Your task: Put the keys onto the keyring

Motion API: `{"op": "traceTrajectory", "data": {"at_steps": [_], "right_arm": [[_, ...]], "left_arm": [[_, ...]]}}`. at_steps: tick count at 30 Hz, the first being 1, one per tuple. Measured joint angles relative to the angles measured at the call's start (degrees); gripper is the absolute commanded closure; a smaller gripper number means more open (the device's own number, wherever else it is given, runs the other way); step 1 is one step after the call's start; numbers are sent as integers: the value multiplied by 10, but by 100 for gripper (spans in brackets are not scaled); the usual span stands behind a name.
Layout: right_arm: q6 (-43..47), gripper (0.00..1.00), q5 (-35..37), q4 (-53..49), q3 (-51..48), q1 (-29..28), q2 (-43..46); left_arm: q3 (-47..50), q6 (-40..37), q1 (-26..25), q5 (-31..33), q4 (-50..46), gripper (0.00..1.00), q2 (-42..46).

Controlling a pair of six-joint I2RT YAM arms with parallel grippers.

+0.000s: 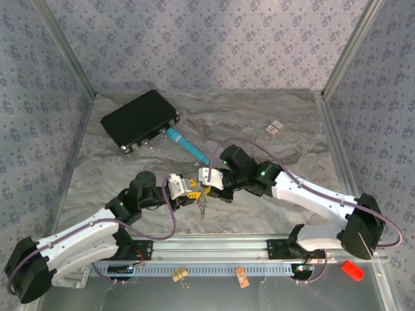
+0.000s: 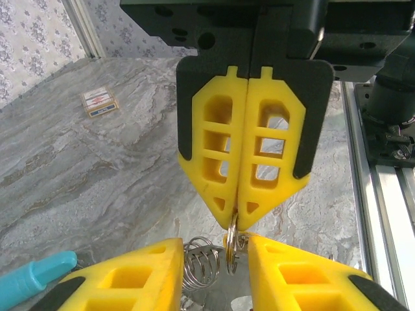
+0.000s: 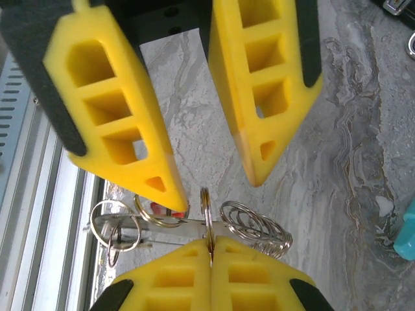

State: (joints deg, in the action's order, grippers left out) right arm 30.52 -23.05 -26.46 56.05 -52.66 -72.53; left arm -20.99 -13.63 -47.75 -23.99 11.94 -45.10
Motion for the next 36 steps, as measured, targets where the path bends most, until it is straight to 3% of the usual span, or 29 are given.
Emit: {"op": "traceTrajectory", "data": {"at_steps": [7, 14, 15, 18, 20, 31, 36], "right_arm": [[6, 100, 15, -13, 13, -14, -5], [6, 100, 25, -12, 13, -16, -5], [6, 98, 26, -12, 13, -16, -5], [-1, 75, 27, -4, 8, -15, -2], [-8, 72, 18, 14, -8, -9, 7], [-51, 74, -38, 70, -71, 33, 35], [-58, 84, -49, 83, -71, 33, 35]], "left_arm": [[-2, -4, 0, -2, -7, 83, -6], [-4, -7, 0, -13, -14, 100, -12], [-5, -9, 0, -14, -15, 100, -12], [-5, -9, 0, -16, -15, 100, -12], [-5, -9, 0, -16, -15, 100, -12], [-5, -9, 0, -16, -15, 100, -11], [-5, -9, 0, -17, -15, 100, -11]]}}
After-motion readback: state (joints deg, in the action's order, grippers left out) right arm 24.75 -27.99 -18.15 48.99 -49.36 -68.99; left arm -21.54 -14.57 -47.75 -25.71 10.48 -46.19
